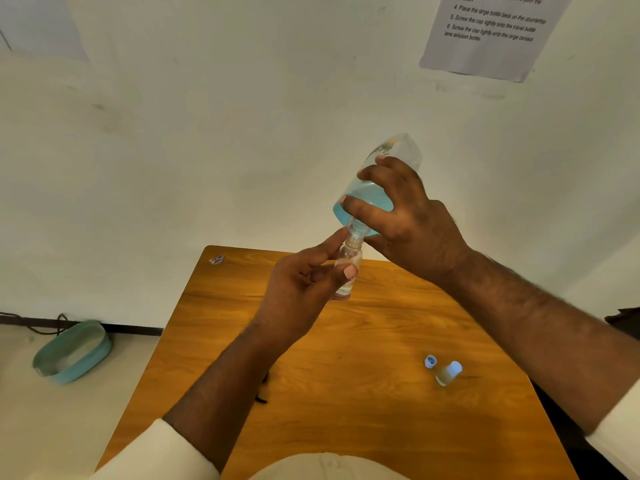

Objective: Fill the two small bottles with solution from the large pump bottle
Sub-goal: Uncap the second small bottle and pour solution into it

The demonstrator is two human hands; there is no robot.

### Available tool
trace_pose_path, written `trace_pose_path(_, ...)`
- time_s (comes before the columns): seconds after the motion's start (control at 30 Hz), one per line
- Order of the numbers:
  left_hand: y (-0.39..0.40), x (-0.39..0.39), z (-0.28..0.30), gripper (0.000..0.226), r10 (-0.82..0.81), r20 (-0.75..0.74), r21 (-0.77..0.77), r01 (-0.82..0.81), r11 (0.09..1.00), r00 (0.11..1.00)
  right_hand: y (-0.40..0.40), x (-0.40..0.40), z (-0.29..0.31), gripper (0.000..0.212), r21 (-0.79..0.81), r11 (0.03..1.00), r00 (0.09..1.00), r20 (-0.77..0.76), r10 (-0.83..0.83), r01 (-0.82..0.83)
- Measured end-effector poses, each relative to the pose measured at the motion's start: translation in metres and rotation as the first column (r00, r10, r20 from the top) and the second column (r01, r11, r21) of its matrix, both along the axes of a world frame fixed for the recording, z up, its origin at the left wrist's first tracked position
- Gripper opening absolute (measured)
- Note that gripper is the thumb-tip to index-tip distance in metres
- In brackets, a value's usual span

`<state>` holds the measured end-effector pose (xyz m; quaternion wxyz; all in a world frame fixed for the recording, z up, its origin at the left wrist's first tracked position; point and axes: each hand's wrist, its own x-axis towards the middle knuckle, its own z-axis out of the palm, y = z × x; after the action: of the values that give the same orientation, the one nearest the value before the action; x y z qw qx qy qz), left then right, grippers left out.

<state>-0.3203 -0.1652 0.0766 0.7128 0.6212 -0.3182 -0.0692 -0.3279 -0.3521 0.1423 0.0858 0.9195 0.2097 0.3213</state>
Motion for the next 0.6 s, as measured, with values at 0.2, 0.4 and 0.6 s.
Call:
trace_pose_path(0.2,0.0012,-0.0004,-0.0007,0.049,-0.006,-0.020,-0.003,0.006,1.000,1.000,0.0001,0.0010,-0.0006,0.056,-0.008,1.000,1.000,-0.012,-0.004,0.004)
trace_pose_path(0.4,0.0015,-0.0002,-0.0022,0.049,0.007,-0.019,0.006,-0.007,1.000,1.000,0.0023,0.0004,-0.0001,0.054,-0.001,1.000,1.000,-0.019,0.009,-0.009)
trace_pose_path(0.6,0.0007,-0.0003,0.0000,0.049,0.002,-0.019,0.003,-0.002,1.000,1.000,0.0019,0.0005,0.0016,0.052,-0.011,1.000,1.000,-0.016,0.005,-0.006)
